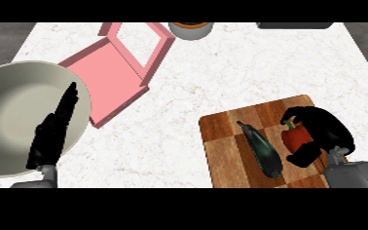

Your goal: Pick the bell pepper from the cutting board and place it in the cardboard box

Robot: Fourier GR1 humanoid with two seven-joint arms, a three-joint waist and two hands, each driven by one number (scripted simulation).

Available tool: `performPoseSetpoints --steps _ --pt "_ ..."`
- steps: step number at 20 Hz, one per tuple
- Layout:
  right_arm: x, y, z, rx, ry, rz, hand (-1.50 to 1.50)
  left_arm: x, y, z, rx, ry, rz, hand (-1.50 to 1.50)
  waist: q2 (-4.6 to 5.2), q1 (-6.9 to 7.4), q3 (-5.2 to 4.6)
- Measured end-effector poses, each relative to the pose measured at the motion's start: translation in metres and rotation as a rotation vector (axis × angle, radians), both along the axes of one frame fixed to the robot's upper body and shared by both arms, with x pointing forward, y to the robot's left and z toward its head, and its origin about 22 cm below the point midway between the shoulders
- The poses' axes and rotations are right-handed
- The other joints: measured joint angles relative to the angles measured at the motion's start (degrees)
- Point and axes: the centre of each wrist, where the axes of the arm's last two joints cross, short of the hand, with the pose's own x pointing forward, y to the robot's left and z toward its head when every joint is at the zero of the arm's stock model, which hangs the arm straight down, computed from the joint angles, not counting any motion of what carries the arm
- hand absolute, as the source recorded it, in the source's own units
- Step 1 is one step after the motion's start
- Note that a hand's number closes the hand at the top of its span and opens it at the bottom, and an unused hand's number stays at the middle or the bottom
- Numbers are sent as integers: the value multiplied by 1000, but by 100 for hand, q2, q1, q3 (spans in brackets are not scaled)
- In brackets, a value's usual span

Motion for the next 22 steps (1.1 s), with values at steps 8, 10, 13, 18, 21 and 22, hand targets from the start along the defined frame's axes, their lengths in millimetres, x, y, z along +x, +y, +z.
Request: performPoseSetpoints --steps 8,10,13,18,21,22 --pt "6 8 3 -76 -162 17 150 -2 -2 -7 2 1 -2 0 8 1 10" --pt "13 41 6 -87 -196 26 150 -1 -1 -4 0 -1 -10 0 11 28 11" --pt "27 102 10 -111 -236 47 150 1 -3 -3 4 2 -21 0 22 101 9" --pt "42 181 32 -151 -314 62 150 2 -8 -5 -7 3 -23 0 26 114 12" --pt "48 201 46 -157 -366 53 150 1 -6 -6 -7 3 -18 0 21 82 16" --pt "49 207 49 -147 -379 53 150 -1 -7 -5 -6 6 -17 0 19 78 15"
